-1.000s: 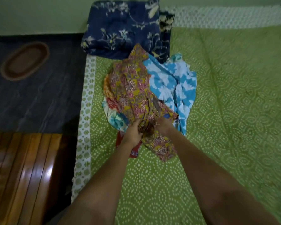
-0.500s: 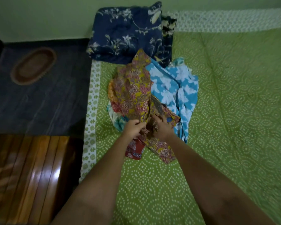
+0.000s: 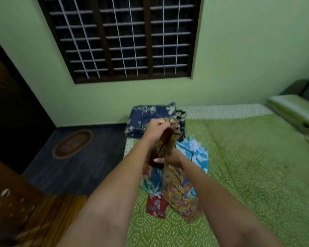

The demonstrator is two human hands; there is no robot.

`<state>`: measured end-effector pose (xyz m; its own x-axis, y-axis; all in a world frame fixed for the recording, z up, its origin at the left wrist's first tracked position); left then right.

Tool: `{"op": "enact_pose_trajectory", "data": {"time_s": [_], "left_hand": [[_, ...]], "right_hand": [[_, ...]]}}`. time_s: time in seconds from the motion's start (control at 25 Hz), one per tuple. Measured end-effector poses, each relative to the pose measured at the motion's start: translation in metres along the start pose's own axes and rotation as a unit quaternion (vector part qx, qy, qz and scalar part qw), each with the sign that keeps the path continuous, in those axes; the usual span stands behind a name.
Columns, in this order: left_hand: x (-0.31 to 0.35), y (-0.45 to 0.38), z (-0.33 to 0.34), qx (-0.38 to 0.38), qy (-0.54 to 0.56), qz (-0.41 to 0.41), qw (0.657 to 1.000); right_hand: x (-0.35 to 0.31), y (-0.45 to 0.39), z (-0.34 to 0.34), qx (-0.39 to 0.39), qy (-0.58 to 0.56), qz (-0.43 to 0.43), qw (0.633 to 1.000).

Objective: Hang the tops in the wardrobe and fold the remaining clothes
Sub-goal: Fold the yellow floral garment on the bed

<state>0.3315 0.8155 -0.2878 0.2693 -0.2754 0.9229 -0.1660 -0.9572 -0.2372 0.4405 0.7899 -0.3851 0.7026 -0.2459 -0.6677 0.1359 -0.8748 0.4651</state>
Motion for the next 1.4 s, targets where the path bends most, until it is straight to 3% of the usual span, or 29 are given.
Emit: {"op": "enact_pose_trajectory", "data": {"time_s": [0.12, 0.28, 0.48, 0.68, 0.76, 0.84, 0.92, 0.96, 1.04, 1.12, 1.2, 1.28, 1.36, 1.4], "left_hand": [[0.1, 0.004, -0.021, 0.043, -0.028, 0.083, 0.995], [0.191, 0.016, -0.046, 0.113, -0.039, 0.183, 0.976], [0.24, 0.036, -0.081, 0.248, -0.03, 0.209, 0.946], [0.218, 0.069, -0.104, 0.373, -0.157, 0.113, 0.908], [0.194, 0.079, -0.093, 0.32, -0.34, 0.026, 0.884], [0.167, 0.083, -0.057, 0.106, -0.421, 0.023, 0.901], [0.151, 0.092, -0.006, -0.114, -0.283, 0.032, 0.952], [0.143, 0.093, 0.014, -0.157, -0.176, 0.025, 0.971], [0.137, 0.099, 0.044, -0.172, -0.007, -0.039, 0.984], [0.142, 0.1, 0.062, -0.187, 0.08, -0.159, 0.966], [0.151, 0.095, 0.068, -0.209, 0.16, -0.218, 0.94], [0.159, 0.086, 0.069, -0.192, 0.229, -0.218, 0.929], [0.169, 0.085, 0.071, -0.16, 0.246, -0.207, 0.933], [0.174, 0.085, 0.076, -0.152, 0.258, -0.199, 0.933]], "right_hand": [[-0.025, 0.062, -0.039, 0.048, -0.038, -0.014, 0.998], [-0.037, 0.128, -0.088, 0.131, 0.062, 0.027, 0.989], [-0.009, 0.17, -0.108, 0.15, 0.18, 0.105, 0.967], [0.037, 0.208, -0.1, 0.235, 0.173, 0.236, 0.927], [0.005, 0.217, -0.12, 0.284, 0.135, 0.2, 0.928], [-0.043, 0.225, -0.146, 0.36, 0.095, 0.113, 0.921], [-0.091, 0.236, -0.165, 0.4, 0.058, 0.03, 0.914], [-0.109, 0.24, -0.171, 0.411, 0.057, -0.004, 0.91], [-0.132, 0.244, -0.178, 0.399, 0.068, -0.061, 0.912], [-0.13, 0.241, -0.181, 0.323, 0.075, -0.116, 0.936], [-0.102, 0.231, -0.184, 0.253, 0.1, -0.135, 0.953], [-0.054, 0.217, -0.194, 0.279, 0.058, -0.108, 0.952], [0.009, 0.199, -0.203, 0.335, 0.017, -0.017, 0.942], [0.044, 0.189, -0.203, 0.325, 0.014, 0.06, 0.944]]}}
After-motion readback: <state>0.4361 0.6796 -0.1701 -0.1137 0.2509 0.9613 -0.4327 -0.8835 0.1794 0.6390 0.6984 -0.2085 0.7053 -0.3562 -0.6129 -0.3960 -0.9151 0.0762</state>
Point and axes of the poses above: each hand's wrist, its own y-axis away from the middle knuckle, its own z-axis out of the palm, x = y × z, the point moved 2 cm from there along -y, towards the middle knuckle, and after that the axes turned 10 degrees about z, right-handed, at the moved point
